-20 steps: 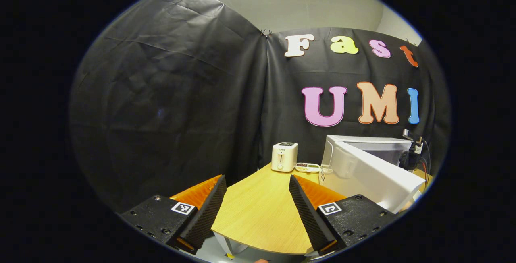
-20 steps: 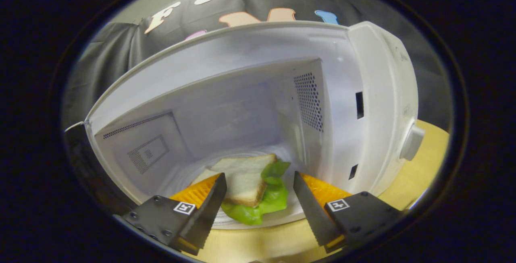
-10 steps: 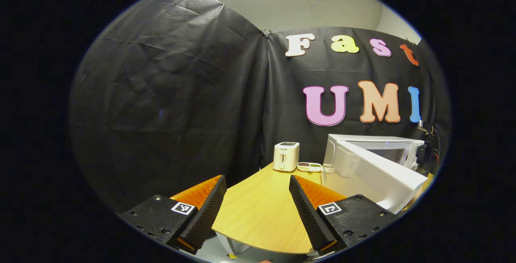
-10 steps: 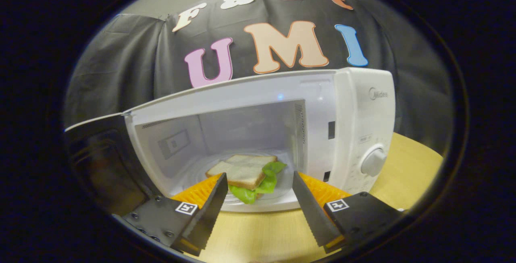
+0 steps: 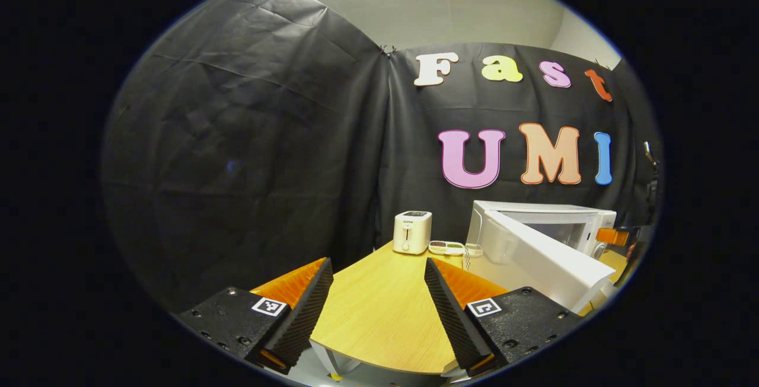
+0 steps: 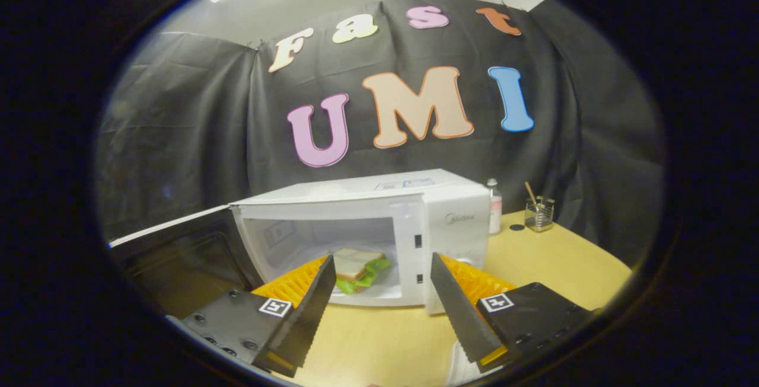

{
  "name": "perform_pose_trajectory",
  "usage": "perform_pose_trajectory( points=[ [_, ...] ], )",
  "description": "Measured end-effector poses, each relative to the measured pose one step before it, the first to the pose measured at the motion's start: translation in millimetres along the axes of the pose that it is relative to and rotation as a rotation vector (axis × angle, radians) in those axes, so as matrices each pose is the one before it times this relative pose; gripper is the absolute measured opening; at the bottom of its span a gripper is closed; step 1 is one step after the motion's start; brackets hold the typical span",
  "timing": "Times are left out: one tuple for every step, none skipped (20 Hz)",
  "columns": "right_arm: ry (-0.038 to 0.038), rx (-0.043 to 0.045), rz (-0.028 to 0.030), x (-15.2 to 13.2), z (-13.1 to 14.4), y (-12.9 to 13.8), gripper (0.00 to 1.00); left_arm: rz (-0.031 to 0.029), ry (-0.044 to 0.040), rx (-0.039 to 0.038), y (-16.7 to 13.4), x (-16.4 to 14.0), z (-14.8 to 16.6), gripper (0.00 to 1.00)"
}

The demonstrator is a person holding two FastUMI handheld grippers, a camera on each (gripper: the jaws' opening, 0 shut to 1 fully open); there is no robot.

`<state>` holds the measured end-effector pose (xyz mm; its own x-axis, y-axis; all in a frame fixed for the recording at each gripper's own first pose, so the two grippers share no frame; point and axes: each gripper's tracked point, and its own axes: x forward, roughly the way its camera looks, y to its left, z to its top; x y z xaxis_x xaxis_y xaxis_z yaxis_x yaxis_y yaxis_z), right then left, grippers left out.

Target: Open the microwave oven with the left hand, put the food in, and close the microwave oven.

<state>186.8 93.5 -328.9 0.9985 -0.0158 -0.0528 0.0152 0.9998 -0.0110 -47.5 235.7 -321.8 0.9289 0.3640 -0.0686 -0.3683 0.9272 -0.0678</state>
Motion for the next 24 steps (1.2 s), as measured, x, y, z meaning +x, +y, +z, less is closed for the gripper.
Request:
perform_pose_trajectory(
  points=[
    [-0.01405,-0.00901,-0.00235,-4.05,9.20,-6.04,0.99,-0.01216,0.01156,0.00640,-2.57,-1.23,-2.24,0.95],
    [-0.00887,-0.01449,-0.00292,-3.69,7.33,-7.66,0.99,-0.01129,0.00635,0.00511,-2.39,-0.56,0.26,0.95],
    [-0.00495,-0.01249,-0.00287,-3.48,5.14,-8.60,0.99,-0.01104,0.00511,0.00312,-2.24,-1.90,-1.51,0.89],
    [0.00172,-0.00427,-0.00142,-4.05,5.16,-7.88,0.91,-0.00917,0.00434,0.00187,-1.42,-1.15,-0.53,0.87],
    [0.00452,0.00571,-0.00727,-6.62,4.73,-10.22,0.99,-0.00775,0.00317,-0.00034,-2.13,-2.39,1.09,0.84],
    [0.00167,0.00831,0.00088,-5.96,5.02,-9.01,0.99,-0.00827,0.00388,0.00110,-1.52,-1.42,-0.83,0.77],
    [0.00047,0.01037,-0.00205,-5.82,5.22,-8.55,0.99,-0.00917,0.00368,-0.00078,-3.04,-2.04,-0.11,0.72],
    [-0.00073,0.00521,-0.00478,-6.61,5.46,-10.55,0.99,-0.00781,0.00257,-0.00387,-2.02,-0.56,-0.07,0.68],
    [-0.00295,-0.00051,-0.01375,-7.29,4.81,-12.06,0.91,-0.00541,0.00091,-0.00693,-2.65,-2.41,-0.09,0.57],
    [-0.01417,-0.00075,-0.02647,-6.65,8.39,-13.99,0.99,-0.00307,0.00724,-0.00689,-1.83,-1.54,-1.72,0.46],
    [-0.01667,-0.00235,-0.01665,-5.89,10.57,-12.37,0.99,-0.00460,0.01402,-0.00891,-2.11,-0.95,-3.83,0.35],
    [-0.01306,-0.00321,-0.00738,-5.58,9.59,-8.42,0.99,-0.00919,0.01835,-0.01070,-3.78,-0.38,-5.85,0.22],
    [-0.00977,-0.00284,-0.00895,-4.13,7.74,-8.16,0.99,0.00214,0.01831,-0.00873,-1.66,-0.31,-6.15,0.12],
    [-0.01095,-0.00043,-0.01234,-3.29,8.83,-8.35,0.91,-0.00140,0.01452,-0.01270,-0.73,0.41,-3.05,0.00],
    [-0.00709,0.00369,-0.01196,-3.21,7.62,-8.44,0.91,-0.00428,0.00916,-0.01598,-3.80,0.25,-2.18,0.00],
    [-0.01164,0.00165,-0.00024,-3.79,7.23,-5.00,0.91,-0.00145,0.00224,-0.01369,-3.82,-0.52,0.04,0.01],
    [-0.01059,0.00012,-0.00460,-4.00,6.82,-4.47,0.91,-0.00244,-0.00025,-0.00915,-3.66,-0.76,0.57,0.00],
    [-0.00377,-0.00604,-0.00683,-1.77,4.26,-5.39,0.91,-0.00367,-0.00396,-0.00532,-5.14,0.71,0.73,0.00],
    [-0.00504,-0.01102,-0.00348,-2.14,2.93,-4.39,0.91,-0.00484,-0.00231,-0.00252,-6.06,1.08,2.43,0.01],
    [-0.00029,-0.00670,-0.00996,-2.83,2.66,-4.72,0.91,0.01183,-0.00738,0.00396,-2.04,0.99,0.59,0.00],
    [0.00419,-0.00191,-0.00991,-2.22,0.86,-4.99,0.91,-0.00085,-0.01025,0.00332,-3.95,-2.57,3.92,0.01],
    [0.00980,0.00148,-0.00472,-3.23,-1.20,-2.72,0.91,-0.00549,-0.00762,-0.00347,-8.41,0.83,3.26,0.01],
    [0.00639,0.00445,-0.00068,-3.24,-1.23,-1.87,0.91,-0.01404,-0.00541,-0.00924,-9.76,-0.34,1.54,0.01],
    [0.00520,0.00782,-0.00043,-3.12,-0.91,-2.54,0.91,-0.02199,-0.00639,-0.00752,-11.39,-0.80,0.91,0.01]
  ],
)
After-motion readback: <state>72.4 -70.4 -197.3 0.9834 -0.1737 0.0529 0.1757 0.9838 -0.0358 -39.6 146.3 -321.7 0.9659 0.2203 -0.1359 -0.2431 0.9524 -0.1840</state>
